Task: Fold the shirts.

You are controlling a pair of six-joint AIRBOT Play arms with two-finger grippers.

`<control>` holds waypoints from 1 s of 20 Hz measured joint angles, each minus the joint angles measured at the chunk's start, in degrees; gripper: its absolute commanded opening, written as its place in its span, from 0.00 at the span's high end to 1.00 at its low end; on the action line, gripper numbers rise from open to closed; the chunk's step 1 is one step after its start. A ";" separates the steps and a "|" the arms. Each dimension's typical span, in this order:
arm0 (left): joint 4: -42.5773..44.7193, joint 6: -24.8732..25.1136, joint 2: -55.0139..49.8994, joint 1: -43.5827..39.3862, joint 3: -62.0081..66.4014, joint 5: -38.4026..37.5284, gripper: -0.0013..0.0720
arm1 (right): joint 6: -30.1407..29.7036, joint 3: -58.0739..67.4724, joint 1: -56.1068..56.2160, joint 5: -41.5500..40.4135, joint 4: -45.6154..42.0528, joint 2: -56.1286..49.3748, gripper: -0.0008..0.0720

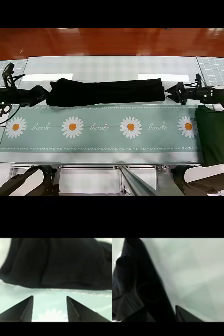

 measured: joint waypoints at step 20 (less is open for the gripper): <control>-4.28 2.99 0.31 -6.03 -1.27 2.54 0.95 | 2.99 12.52 12.55 6.19 -7.72 3.80 0.95</control>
